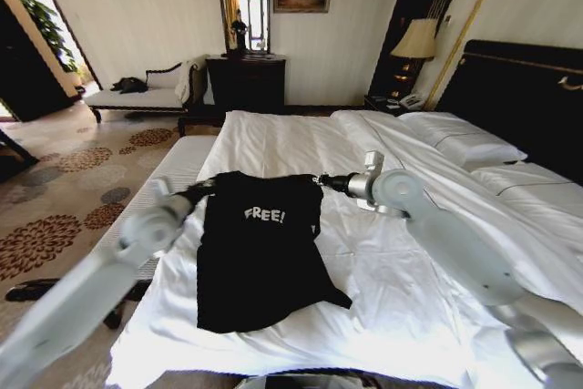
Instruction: Fold the clothes on the bed.
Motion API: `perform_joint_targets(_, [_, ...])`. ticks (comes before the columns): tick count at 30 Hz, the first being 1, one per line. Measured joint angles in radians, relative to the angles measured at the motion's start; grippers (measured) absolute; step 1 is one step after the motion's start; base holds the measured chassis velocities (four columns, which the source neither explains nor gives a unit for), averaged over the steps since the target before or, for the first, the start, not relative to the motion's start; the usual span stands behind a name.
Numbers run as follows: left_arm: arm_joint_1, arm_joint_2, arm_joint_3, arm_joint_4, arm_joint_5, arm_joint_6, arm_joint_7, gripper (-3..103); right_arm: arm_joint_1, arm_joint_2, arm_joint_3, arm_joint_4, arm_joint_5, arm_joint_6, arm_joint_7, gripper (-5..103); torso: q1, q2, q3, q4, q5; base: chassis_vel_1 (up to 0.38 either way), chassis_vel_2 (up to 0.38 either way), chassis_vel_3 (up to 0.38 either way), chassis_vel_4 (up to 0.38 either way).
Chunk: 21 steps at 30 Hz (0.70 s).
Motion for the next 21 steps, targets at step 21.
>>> perform_joint_targets(21, [-0.409, -0.310, 0.231, 0.624, 0.131, -0.062, 0.133, 2, 0.157, 0.128, 0.014, -0.450, -0.315, 0.048, -0.232, 1, 0.000, 0.000, 0.000, 0.0008, -0.0006, 0.000, 0.000, 0.000, 0.000])
